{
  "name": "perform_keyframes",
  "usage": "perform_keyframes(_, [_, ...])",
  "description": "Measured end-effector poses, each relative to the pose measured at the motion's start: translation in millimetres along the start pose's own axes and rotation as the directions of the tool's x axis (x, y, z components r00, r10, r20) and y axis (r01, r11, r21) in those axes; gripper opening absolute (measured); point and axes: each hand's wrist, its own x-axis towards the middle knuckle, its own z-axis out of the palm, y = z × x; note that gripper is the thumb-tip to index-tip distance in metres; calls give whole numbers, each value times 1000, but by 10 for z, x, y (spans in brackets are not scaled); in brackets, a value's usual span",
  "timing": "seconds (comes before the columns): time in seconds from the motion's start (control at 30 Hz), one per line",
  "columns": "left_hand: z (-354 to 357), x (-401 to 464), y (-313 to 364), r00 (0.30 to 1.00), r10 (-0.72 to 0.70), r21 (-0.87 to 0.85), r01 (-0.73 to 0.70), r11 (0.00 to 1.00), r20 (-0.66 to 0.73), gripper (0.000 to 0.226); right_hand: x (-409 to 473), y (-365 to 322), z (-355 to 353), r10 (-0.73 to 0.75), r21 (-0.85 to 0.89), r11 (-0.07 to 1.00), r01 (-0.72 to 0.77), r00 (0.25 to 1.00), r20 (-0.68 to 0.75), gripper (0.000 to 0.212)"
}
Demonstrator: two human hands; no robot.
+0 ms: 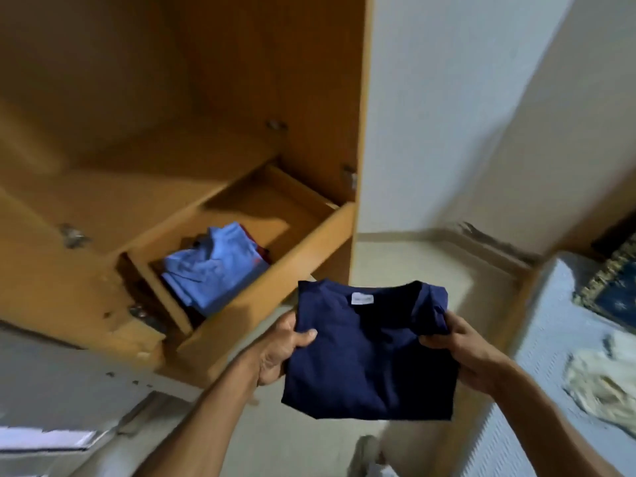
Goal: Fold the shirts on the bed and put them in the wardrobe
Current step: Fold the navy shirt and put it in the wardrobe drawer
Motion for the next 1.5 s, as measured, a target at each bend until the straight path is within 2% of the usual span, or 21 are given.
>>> perform_keyframes(0.13, [-206, -14, 203, 990, 6, -36, -11, 999, -142, 46, 394, -493, 287, 12, -135, 991, 10, 986, 165, 54])
perform_keyframes(0.27, [-401, 133, 399, 954, 70, -86, -99, 991, -292, 51, 888, -1015, 531, 37, -252, 967, 41, 954, 299, 56])
perform_keyframes(0.53, [-739, 639, 770, 892, 92, -241, -216, 946, -442, 48, 1979, -1718, 994, 46, -409, 907, 104, 939, 340, 71])
perform_keyframes(0.63, [-957, 939, 880, 869, 75, -241, -218, 946, -489, 53, 2462, -1924, 1248, 22, -544, 820, 175, 942, 335, 81])
perform_keyframes(0.73, [-1170, 1241, 969, 852, 87, -235, -239, 942, -516, 51, 2870, -2103, 1549, 38, -661, 728, 180, 953, 301, 88])
perform_keyframes(0.8, [-1329, 1476, 1016, 856, 80, -256, -240, 936, -510, 47, 3187, -2189, 1732, 70, -721, 675, 157, 959, 275, 85])
perform_keyframes(0.9, [-1523, 1761, 1065, 850, 28, -341, -241, 909, -526, 47, 3585, -2263, 1929, 67, -781, 601, 171, 963, 262, 69])
perform_keyframes(1.0, [-1752, 2032, 1037, 846, -36, -382, -202, 902, -531, 56, 3944, -2235, 1974, 110, -813, 562, 152, 961, 255, 75])
perform_keyframes(1.07, [-1861, 2126, 989, 863, -148, -357, -40, 933, -484, 60, 4144, -2126, 1950, 111, -856, 464, 226, 945, 309, 80])
perform_keyframes(1.1, [-1895, 2146, 945, 857, -232, -325, 80, 942, -460, 65, 4251, -2035, 1917, 124, -898, 363, 247, 943, 310, 84])
perform_keyframes(1.13, [-1921, 2158, 886, 839, -313, -306, 186, 934, -445, 75, 4326, -1942, 1887, 119, -940, 209, 270, 947, 299, 88])
perform_keyframes(1.2, [-1945, 2206, 748, 795, -397, -284, 293, 913, -458, 93, 4360, -1768, 1884, 92, -958, -103, 268, 961, 259, 85])
perform_keyframes(1.27, [-1931, 2287, 643, 770, -397, -257, 306, 917, -500, 101, 4249, -1618, 1965, 49, -918, -276, 283, 958, 281, 80])
perform_keyframes(1.33, [-1907, 2363, 576, 747, -350, -239, 258, 936, -565, 99, 4151, -1437, 1995, 68, -864, -374, 337, 939, 336, 76])
perform_keyframes(1.4, [-1916, 2426, 520, 718, -264, -177, 197, 964, -644, 89, 4136, -1234, 1959, 208, -841, -383, 383, 922, 325, 73])
perform_keyframes(1.47, [-1946, 2479, 447, 685, -167, -65, 173, 983, -709, 81, 4114, -1096, 1923, 321, -891, -351, 289, 931, 175, 63])
perform_keyframes(1.5, [-1952, 2492, 440, 669, -133, -10, 185, 983, -731, 79, 4120, -1070, 1910, 350, -896, -377, 234, 932, 96, 56])
